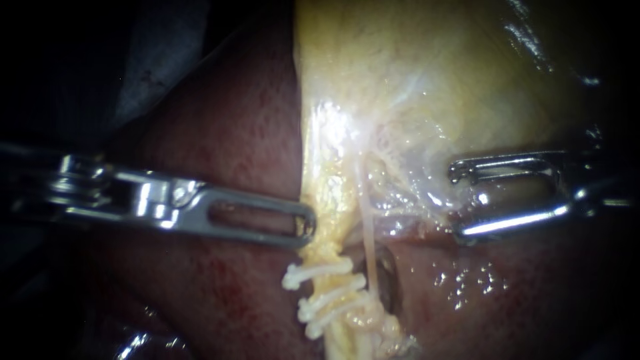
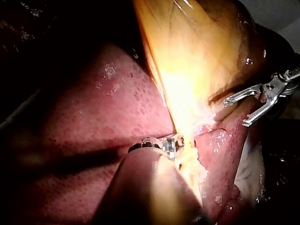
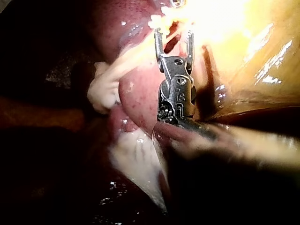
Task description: Going back third clip left tube
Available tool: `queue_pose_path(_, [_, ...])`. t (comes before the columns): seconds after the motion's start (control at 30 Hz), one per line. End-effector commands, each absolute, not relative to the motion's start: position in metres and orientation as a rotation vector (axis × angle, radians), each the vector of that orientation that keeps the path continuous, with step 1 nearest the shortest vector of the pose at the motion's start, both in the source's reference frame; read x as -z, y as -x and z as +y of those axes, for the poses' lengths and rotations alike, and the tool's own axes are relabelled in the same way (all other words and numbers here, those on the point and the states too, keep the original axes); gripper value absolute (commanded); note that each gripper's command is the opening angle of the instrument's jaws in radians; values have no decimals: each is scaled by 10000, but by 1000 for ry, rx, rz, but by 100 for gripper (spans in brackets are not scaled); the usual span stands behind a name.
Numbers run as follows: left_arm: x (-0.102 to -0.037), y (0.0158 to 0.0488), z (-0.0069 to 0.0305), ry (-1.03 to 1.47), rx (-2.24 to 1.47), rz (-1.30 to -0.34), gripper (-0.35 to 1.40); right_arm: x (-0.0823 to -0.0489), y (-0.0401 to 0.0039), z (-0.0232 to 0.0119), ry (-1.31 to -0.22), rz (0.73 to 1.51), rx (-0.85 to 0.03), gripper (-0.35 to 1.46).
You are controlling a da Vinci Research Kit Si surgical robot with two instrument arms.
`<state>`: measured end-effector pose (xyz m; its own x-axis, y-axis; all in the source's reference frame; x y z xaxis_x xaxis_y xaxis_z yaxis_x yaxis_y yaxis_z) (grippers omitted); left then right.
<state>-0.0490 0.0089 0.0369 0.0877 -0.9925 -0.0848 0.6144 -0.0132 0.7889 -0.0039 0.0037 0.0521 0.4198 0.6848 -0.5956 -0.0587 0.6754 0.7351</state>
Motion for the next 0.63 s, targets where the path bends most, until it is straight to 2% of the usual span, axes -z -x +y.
queue_pose_path(0.03, [-369,493,90,-795,1411,-611,-35,-521,39,37,-701,1044,-517,51])
queue_pose_path(0.63, [-373,502,95,-797,1420,-608,-35,-518,39,38,-703,1043,-518,51])
